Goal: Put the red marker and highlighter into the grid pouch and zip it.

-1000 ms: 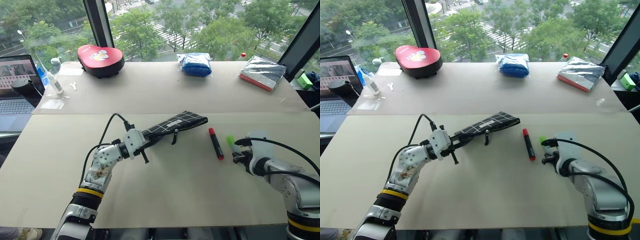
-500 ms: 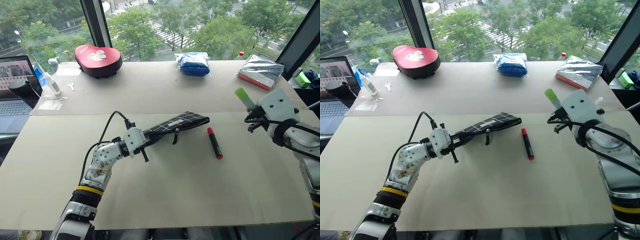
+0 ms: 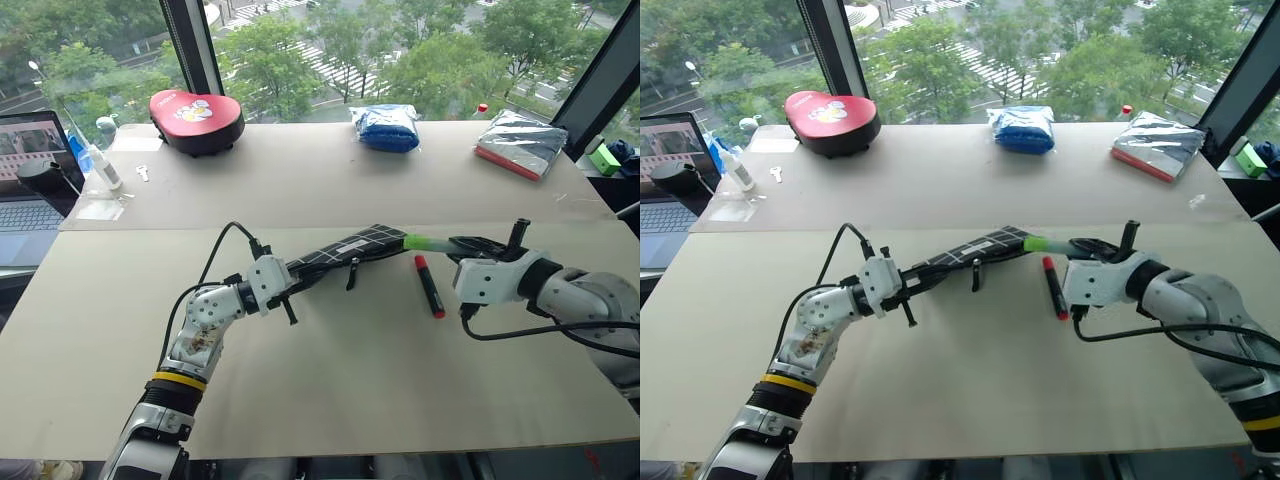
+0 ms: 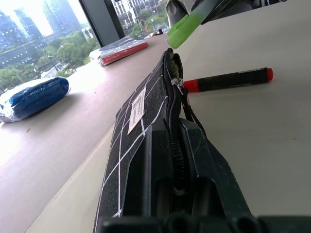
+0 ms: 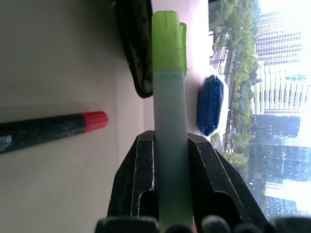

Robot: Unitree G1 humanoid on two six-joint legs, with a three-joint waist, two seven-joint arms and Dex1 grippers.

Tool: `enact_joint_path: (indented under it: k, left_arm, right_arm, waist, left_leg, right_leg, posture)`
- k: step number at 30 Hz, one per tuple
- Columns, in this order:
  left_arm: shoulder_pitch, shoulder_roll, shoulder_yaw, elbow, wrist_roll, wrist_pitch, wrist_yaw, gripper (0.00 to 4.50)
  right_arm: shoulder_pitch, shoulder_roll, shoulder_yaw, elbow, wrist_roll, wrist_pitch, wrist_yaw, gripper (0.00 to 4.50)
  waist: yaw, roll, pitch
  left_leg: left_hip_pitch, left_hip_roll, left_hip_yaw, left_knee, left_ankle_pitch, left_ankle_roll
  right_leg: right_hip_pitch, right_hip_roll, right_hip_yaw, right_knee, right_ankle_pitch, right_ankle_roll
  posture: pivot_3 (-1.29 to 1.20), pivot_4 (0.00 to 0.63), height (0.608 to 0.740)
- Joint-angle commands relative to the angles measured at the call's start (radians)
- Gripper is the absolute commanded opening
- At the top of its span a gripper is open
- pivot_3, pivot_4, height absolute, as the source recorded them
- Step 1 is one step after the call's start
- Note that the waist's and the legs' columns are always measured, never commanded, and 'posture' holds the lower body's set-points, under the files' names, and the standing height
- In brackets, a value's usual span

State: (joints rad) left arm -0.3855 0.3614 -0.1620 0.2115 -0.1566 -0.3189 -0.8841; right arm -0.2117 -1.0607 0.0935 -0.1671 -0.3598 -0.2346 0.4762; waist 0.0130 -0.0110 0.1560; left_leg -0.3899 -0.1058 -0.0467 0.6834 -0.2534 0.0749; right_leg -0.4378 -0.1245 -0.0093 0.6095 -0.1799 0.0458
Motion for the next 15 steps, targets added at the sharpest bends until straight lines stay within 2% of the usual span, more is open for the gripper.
enact_joint_path:
  k: [1,15]
  left_arm:
    - [-0.017,0.000,0.011,-0.025,-0.004,-0.017,0.005,0.00]
    - [-0.022,-0.012,-0.001,-0.019,0.003,-0.014,0.013,0.00]
  right_arm:
    - [-0.016,0.007,-0.031,0.023,-0.049,-0.083,-0.037,0.42]
    - [-0.125,0.122,0.040,0.108,-0.147,-0.139,-0.021,0.42]
  waist:
    - [0.000,0.000,0.000]
    - [-0.001,0.000,0.000]
  left_leg:
    - [0.000,0.000,0.000,0.000,0.000,0.000]
    - [0.000,0.000,0.000,0.000,0.000,0.000]
  right_leg:
    - [0.000,0.000,0.000,0.000,0.000,0.000]
    - [0.000,0.000,0.000,0.000,0.000,0.000]
  posture:
    - [0.00,0.150,0.740]
    - [0.00,0.150,0.740]
